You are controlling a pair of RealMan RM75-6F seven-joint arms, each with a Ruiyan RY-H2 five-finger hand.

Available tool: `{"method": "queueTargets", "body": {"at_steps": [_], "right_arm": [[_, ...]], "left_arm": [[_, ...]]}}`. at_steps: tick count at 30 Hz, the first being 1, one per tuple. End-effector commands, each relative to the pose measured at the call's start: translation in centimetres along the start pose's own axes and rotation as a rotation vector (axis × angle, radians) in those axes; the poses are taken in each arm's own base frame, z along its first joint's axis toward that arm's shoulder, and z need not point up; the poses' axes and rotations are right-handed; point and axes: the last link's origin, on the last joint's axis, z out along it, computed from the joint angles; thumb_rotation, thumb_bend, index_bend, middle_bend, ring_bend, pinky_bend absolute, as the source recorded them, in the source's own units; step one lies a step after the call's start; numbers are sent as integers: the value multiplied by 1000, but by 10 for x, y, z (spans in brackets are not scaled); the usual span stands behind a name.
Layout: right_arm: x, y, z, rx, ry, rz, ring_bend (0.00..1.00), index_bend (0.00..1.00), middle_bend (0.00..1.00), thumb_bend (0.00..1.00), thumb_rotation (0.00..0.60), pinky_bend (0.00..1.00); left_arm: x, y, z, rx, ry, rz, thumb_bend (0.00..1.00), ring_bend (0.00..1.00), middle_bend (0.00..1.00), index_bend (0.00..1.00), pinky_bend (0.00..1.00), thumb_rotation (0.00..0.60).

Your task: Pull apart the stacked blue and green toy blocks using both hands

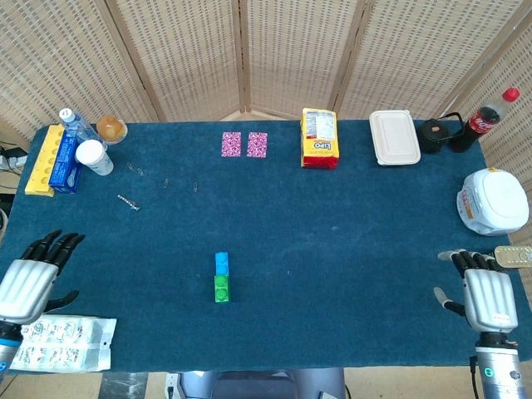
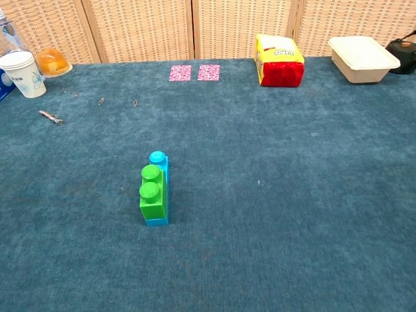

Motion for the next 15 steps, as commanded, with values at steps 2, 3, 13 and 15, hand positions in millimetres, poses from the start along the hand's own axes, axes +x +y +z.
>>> {"method": "queueTargets", "body": {"at_steps": [2,3,13,15], "right_arm": [[0,3,-3,-9,-8,6,377,351,363,256,600,266],[0,3,-3,-11,-9,9,382,351,363,256,600,266],[8,7,-8,-25,9,6,399,351,363,257,600,266],[9,7,-9,-26,10,6,399,351,363,257,600,266]], "left_arm": [[5,21,35,-214,-33,166,259,173,224,272,286,600],[3,28,43,-253,-50,170,263,173,224,277,286,600],[-4,84,102,-485,-97,224,320,173,224,278,208,600],[-6,93,112,-518,-99,252,320,173,224,278,206,600]]}}
